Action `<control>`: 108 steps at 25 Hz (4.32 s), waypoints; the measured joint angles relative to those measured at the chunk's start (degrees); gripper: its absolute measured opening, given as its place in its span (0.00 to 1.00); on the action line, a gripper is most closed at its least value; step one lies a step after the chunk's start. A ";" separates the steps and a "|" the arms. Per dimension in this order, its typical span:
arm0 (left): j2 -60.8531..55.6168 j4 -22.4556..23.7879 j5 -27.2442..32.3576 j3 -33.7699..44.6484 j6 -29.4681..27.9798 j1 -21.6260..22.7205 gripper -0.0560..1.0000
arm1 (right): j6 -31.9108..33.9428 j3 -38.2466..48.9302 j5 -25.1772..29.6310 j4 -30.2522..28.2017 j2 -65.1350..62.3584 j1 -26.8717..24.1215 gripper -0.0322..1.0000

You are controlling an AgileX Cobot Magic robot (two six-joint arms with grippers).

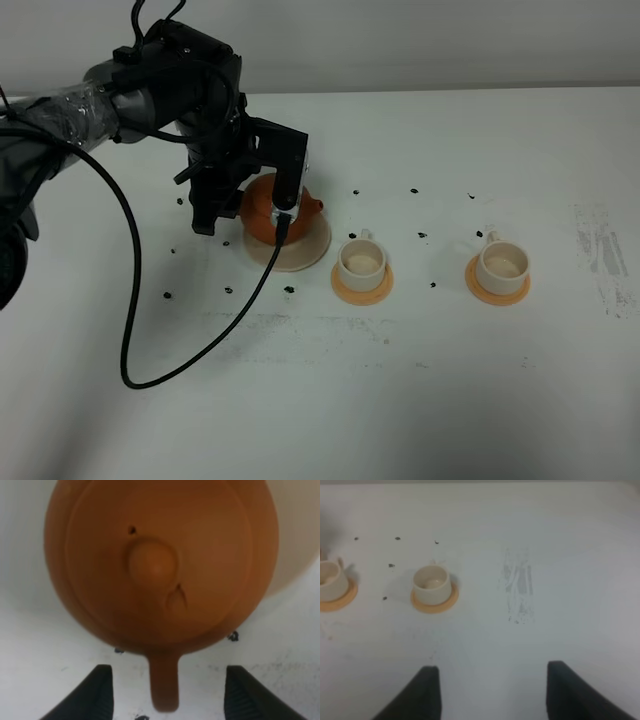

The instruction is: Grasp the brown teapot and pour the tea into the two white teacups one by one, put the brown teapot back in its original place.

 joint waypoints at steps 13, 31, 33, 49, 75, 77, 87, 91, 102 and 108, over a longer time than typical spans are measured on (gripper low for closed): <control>0.13 0.17 0.04 0.11 -0.36 0.00 0.17 | 0.00 0.00 0.00 0.00 0.00 0.00 0.50; -0.81 -2.73 0.04 0.11 -0.23 0.00 0.17 | 0.00 0.00 0.00 0.00 0.00 0.00 0.50; -1.19 -3.58 0.10 0.21 -0.17 0.00 0.17 | 0.00 0.00 0.00 0.00 0.00 0.00 0.50; -4.16 -8.23 -1.12 0.21 4.67 0.00 0.17 | 0.05 0.00 0.00 0.00 0.00 0.00 0.50; -6.53 -3.88 -0.89 0.21 7.86 -4.21 0.17 | 0.05 0.00 0.00 0.00 0.00 0.00 0.50; -6.53 -3.10 -0.89 0.21 8.15 -4.60 0.17 | 0.05 0.00 0.00 0.00 -0.04 0.00 0.50; -6.53 0.14 -0.89 0.21 9.44 -5.92 0.17 | 0.05 0.00 0.00 0.00 -0.04 0.00 0.50; -6.53 0.39 -0.71 0.21 9.92 -6.40 0.17 | 0.05 0.00 0.00 0.00 -0.04 0.00 0.50; -6.95 1.24 -0.22 0.72 10.05 -6.86 0.17 | 0.05 0.00 0.00 0.00 -0.04 0.00 0.50; -11.24 2.77 -5.20 8.64 10.09 -6.86 0.17 | 0.05 0.00 0.00 0.00 -0.04 0.00 0.50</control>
